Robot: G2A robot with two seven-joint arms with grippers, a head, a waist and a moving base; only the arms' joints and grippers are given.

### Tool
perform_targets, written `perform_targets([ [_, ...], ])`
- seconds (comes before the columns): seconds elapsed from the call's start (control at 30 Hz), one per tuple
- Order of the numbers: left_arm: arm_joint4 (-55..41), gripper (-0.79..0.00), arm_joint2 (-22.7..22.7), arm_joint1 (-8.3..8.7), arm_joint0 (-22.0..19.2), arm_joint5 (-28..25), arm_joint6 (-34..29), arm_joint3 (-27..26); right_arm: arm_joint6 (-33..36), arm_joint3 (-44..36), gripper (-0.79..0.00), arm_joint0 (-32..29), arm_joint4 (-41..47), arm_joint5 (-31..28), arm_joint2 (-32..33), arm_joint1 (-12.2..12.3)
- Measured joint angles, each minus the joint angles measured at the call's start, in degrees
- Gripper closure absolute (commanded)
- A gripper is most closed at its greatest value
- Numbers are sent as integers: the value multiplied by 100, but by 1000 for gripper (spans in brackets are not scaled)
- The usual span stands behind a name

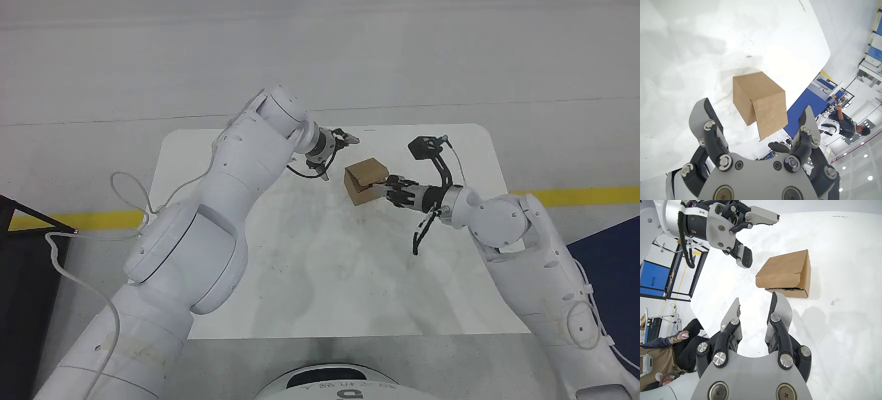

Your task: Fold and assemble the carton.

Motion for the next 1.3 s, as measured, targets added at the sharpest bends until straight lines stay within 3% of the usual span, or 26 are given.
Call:
perform_targets([
  [0.3, -1, -785, 0, 0, -1, -4, -2, 1, 0, -1, -391, -2, 3, -4, 2, 0],
  [0.37, -1, -785, 0, 0, -1, -4, -2, 1, 0, -1, -739, -2, 3, -4, 2, 0],
  [0.4, -1, -785, 0, 0, -1, -4, -2, 1, -4, 6, -785, 4, -2, 1, -4, -5],
  [0.57, -1, -785, 0, 0, -1, -4, -2, 1, -152, 234, -785, 453, -205, 794, -402, -95],
  [0.8, 15, -785, -19, 11, 30, -32, 25, -47, -151, 222, -785, 433, -191, 791, -385, -92],
  [0.97, -704, -785, -504, 180, 302, -799, 1246, -47, -633, 292, -785, 232, 210, 472, -174, -97],
  [1.13, -969, -785, -713, 226, 663, -1263, 2166, -355, -941, 681, -785, 175, 264, 264, -243, -125],
  [1.3, -1036, -785, -765, 223, 873, -1240, 2164, -612, -1191, 1054, -785, 201, 382, 145, -338, -167],
])
